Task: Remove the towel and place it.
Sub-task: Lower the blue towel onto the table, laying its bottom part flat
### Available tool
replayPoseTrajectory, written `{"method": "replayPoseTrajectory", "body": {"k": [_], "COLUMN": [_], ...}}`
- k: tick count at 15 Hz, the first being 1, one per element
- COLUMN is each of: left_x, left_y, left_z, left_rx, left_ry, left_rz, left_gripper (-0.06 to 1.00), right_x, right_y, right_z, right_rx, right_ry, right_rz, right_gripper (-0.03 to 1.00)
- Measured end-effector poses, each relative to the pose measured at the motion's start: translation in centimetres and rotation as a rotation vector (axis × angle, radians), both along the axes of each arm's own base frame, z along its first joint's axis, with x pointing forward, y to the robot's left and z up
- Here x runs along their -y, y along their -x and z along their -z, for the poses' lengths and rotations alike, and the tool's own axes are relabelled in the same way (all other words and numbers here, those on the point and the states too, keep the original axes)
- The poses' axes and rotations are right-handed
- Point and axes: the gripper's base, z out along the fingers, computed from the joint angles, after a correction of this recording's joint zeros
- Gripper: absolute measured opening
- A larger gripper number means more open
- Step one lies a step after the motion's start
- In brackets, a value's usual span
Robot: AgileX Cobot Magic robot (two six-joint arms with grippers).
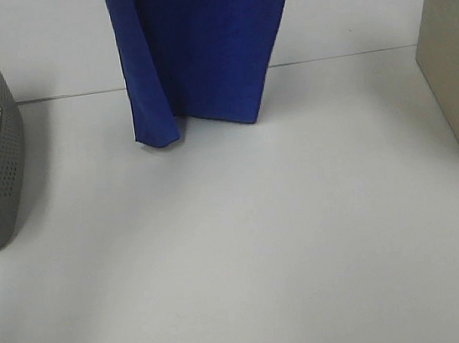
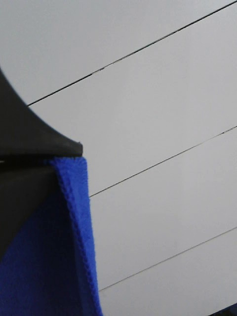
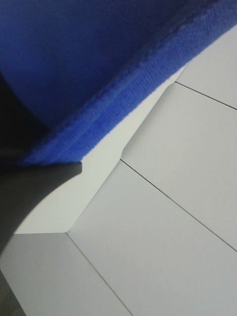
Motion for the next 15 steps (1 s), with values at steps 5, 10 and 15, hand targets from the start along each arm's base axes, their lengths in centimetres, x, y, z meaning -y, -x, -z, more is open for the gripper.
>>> {"method": "replayPoseTrajectory", "body": {"k": [5, 10, 15], "left_x": [0.0, 0.1, -1.6], "left_y": [-4.4, -9.7, -10.6], "left_z": [3.8, 6.4, 6.5], "left_rx": [0.127, 0.298, 0.401], "left_ry": [0.038, 0.017, 0.067], "left_rz": [0.067, 0.022, -0.035], "left_gripper": [0.0, 0.0, 0.0], "right_x": [-0.2, 0.6, 1.0], "right_y": [-4.7, -9.2, -10.8], "right_z": [2.0, 5.0, 3.9], "right_rx": [0.167, 0.311, 0.428], "right_ry": [-0.167, -0.258, -0.298], "right_rz": [-0.037, -0.108, -0.127], "right_gripper": [0.01, 0.01, 0.01]}}
